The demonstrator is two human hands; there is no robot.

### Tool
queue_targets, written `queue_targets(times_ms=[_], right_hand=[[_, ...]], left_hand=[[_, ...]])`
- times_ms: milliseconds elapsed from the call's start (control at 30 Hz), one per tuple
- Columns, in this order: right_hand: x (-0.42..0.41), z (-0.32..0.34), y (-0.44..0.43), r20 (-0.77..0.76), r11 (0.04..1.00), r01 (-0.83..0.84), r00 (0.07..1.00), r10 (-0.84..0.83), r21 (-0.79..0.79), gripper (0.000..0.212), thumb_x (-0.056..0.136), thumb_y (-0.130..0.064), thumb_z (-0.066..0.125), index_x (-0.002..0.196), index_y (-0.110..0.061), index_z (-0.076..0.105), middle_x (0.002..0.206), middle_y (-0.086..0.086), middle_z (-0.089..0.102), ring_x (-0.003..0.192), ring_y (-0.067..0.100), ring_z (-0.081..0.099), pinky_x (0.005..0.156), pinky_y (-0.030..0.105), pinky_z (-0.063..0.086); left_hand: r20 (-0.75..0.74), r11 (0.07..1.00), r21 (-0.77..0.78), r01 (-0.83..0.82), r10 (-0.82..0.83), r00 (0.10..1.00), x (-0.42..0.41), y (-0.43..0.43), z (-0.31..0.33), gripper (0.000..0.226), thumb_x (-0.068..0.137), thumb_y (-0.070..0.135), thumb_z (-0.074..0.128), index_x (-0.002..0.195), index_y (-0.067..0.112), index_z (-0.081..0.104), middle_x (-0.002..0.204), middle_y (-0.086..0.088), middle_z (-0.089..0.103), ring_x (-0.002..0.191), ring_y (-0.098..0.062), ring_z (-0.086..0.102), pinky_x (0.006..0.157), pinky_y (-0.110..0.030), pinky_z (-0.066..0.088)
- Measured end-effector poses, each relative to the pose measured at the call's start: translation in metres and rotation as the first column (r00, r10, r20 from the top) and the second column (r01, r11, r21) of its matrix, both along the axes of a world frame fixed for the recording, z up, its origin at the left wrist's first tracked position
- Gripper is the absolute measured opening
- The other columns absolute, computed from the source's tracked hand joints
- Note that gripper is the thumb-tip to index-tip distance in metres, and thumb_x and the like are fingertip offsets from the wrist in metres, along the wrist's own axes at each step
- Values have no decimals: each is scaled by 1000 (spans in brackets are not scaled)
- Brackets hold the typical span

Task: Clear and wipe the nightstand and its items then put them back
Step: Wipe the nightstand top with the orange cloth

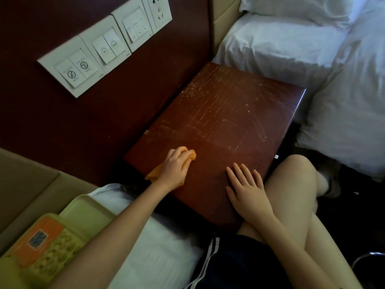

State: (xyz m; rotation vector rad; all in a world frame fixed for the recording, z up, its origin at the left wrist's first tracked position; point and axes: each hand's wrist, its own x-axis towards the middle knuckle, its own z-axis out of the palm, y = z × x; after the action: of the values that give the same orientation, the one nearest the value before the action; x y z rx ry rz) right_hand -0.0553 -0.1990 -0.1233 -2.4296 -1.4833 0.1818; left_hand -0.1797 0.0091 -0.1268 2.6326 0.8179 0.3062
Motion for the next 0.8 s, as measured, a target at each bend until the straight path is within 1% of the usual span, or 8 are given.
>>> queue_targets(times_ms=[100,167,267,400,500,633,733,800], right_hand=[[0,0,-1,-5,1000,3,1000,-3,8,52,91,-27,58,138,-12,43,142,12,43,134,33,35,109,49,22],[0,1,-1,-5,1000,-2,1000,2,12,52,91,-27,56,139,-12,42,143,11,42,135,33,34,110,48,20],[-1,1,1,4,1000,0,1000,0,22,51,88,-25,62,136,-10,47,139,12,47,131,34,39,107,50,25],[-1,2,0,15,999,10,1000,-10,32,52,87,-24,63,134,-10,49,138,13,48,130,34,41,106,51,28],[-1,2,0,7,1000,14,1000,-14,28,51,89,-26,61,136,-11,47,140,12,46,132,33,38,108,50,25],[0,2,0,-13,1000,-3,1000,3,20,51,92,-27,55,139,-12,41,144,11,40,136,31,31,111,48,18],[0,2,-1,-25,1000,-5,1000,5,6,52,95,-30,50,142,-14,37,148,8,35,139,29,26,113,45,13],[0,2,-1,-15,1000,-4,1000,4,13,52,93,-29,53,140,-13,39,146,10,39,137,31,30,111,47,17]], left_hand=[[5,999,53,4,-5,1000,-26,11,-3,30,93,15,50,121,15,59,117,-5,54,103,-21,45,85,-25,36],[27,973,85,-213,212,977,-36,23,-3,28,94,15,48,119,14,59,120,-7,53,104,-25,45,82,-26,34],[36,849,50,-526,525,851,-27,33,0,26,96,18,42,117,17,59,124,-6,50,107,-25,43,81,-28,34],[29,753,21,-657,657,753,10,26,5,29,96,18,41,120,16,57,126,-6,49,108,-25,43,85,-33,39],[13,821,9,-570,570,821,35,13,8,29,96,18,42,121,17,56,127,-5,48,109,-24,43,87,-33,40],[-10,970,30,-242,242,970,40,-11,2,31,95,19,45,125,18,55,127,-3,48,110,-21,42,85,-27,38],[0,1000,9,-29,29,1000,16,-16,-1,32,95,19,47,125,18,56,124,-2,50,108,-19,43,87,-25,36],[9,998,39,-55,54,998,-4,-7,-3,31,95,18,47,124,17,57,123,-3,52,107,-20,44,86,-26,37]])
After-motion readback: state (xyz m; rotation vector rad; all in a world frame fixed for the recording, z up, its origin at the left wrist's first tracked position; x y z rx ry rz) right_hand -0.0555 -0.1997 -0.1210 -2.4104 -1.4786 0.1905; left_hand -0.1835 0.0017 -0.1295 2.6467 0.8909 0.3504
